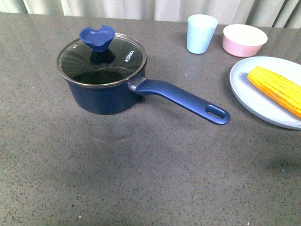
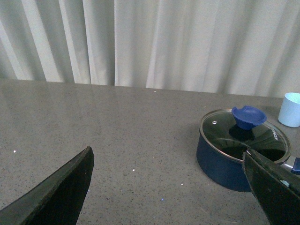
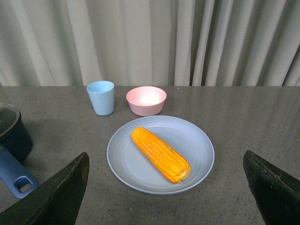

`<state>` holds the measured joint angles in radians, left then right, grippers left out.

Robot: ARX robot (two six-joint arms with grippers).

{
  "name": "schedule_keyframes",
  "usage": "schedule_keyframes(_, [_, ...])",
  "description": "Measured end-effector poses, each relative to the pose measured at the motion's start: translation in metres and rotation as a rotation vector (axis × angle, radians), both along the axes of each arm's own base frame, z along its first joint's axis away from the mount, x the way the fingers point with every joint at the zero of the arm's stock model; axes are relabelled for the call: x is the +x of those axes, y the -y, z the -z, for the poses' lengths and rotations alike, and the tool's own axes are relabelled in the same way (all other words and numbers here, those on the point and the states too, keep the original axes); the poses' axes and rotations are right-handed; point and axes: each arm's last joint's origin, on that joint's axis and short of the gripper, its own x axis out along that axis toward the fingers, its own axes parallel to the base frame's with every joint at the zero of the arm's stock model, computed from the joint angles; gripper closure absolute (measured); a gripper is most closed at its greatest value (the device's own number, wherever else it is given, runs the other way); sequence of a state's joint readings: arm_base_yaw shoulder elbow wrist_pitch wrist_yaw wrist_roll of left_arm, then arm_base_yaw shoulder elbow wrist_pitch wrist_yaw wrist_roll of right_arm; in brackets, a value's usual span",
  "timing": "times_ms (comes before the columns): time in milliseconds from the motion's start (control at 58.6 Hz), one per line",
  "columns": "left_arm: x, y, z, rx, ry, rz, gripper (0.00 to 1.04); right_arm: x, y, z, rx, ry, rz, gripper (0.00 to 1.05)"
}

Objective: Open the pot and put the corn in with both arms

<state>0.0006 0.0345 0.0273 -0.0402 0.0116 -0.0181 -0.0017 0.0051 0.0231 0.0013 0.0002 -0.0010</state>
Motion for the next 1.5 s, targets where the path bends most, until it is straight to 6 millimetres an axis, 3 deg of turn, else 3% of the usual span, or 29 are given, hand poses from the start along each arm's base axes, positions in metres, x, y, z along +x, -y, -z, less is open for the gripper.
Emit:
schedule_keyframes(68, [0.003, 0.001, -0.001, -0.038, -0.275, 0.013, 0.09, 0.000, 0.000, 0.000, 0.000, 0.000, 0.000, 0.09])
schedule_keyframes(154, [0.019, 0.001, -0.001, -0.053, -0.408, 0.012, 0.09, 0.000, 0.000, 0.000, 0.000, 0.000, 0.000, 0.09])
schedule_keyframes(324, [0.055, 0.005, -0.005, -0.061, -0.401, 0.047, 0.09, 0.000, 0.000, 0.000, 0.000, 0.000, 0.000, 0.09])
schedule_keyframes(529, [0.123, 0.014, -0.011, -0.050, -0.322, 0.115, 0.09, 0.000, 0.000, 0.000, 0.000, 0.000, 0.000, 0.09])
schedule_keyframes(717, [0.180, 0.023, -0.002, -0.044, -0.342, 0.157, 0.09, 0.000, 0.000, 0.000, 0.000, 0.000, 0.000, 0.09])
schedule_keyframes(938, [0.228, 0.045, 0.008, -0.043, -0.363, 0.218, 0.09, 0.000, 0.000, 0.000, 0.000, 0.000, 0.000, 0.09])
schedule_keyframes(1177, [0.247, 0.074, 0.006, -0.038, -0.348, 0.290, 0.09, 0.000, 0.000, 0.000, 0.000, 0.000, 0.000, 0.09])
schedule_keyframes(1501, [0.255, 0.097, 0.015, -0.036, -0.369, 0.394, 0.09, 0.000, 0.000, 0.000, 0.000, 0.000, 0.000, 0.09])
